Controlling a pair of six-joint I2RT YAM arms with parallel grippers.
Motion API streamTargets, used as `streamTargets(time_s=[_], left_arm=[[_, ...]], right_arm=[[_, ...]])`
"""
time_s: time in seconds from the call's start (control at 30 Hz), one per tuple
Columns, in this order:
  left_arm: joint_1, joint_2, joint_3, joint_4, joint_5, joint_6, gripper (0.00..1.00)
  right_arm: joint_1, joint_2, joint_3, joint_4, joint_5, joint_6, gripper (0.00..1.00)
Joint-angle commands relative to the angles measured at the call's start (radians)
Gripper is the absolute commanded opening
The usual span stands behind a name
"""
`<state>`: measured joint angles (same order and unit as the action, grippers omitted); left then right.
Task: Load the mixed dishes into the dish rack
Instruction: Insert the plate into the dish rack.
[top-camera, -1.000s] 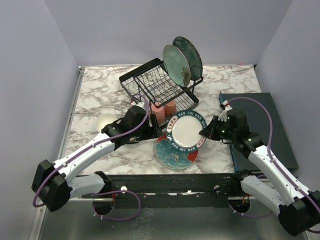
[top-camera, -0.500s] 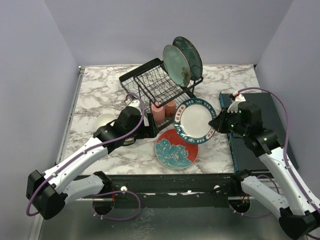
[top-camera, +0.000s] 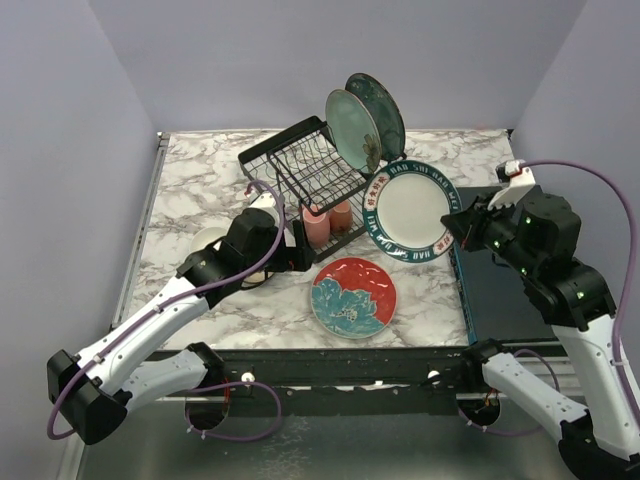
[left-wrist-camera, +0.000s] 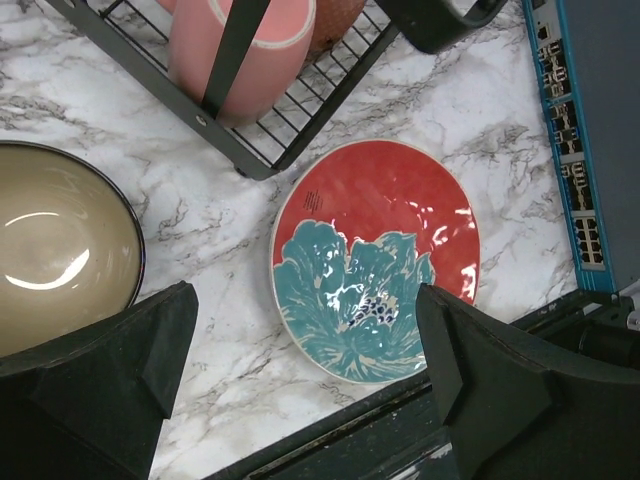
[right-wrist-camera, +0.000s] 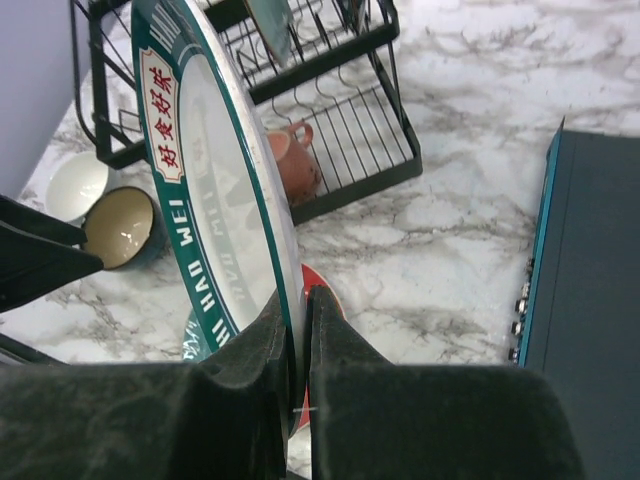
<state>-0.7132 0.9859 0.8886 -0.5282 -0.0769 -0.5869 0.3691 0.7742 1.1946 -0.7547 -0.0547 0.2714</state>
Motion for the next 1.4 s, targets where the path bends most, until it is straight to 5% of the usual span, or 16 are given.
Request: streamTargets(time_s=[0.0, 0.9, 1.2, 1.37], left_arm=[[0.005, -0.008, 0.047, -0.028, -0.025, 0.074, 0.99], [0.044, -0.018, -0.002, -0.060, -0.100, 0.147, 0.99], [0.070, -0.016, -0.002, -0.061, -0.081, 0.144, 0.99], [0.072, -0.020, -0.003, -0.061, -0.079, 0.145, 0.99]], right_arm=[[0.002, 0.033, 0.096, 0.058, -0.006, -0.056, 0.00], [0.037, 0.459, 0.557, 0.267, -0.120, -0.040, 0.00], [0.206, 0.551, 0.641, 0.286, 0.063, -0.107, 0.00], [0.396, 0.629, 0.687, 0.310, 0.357, -0.241, 0.00]])
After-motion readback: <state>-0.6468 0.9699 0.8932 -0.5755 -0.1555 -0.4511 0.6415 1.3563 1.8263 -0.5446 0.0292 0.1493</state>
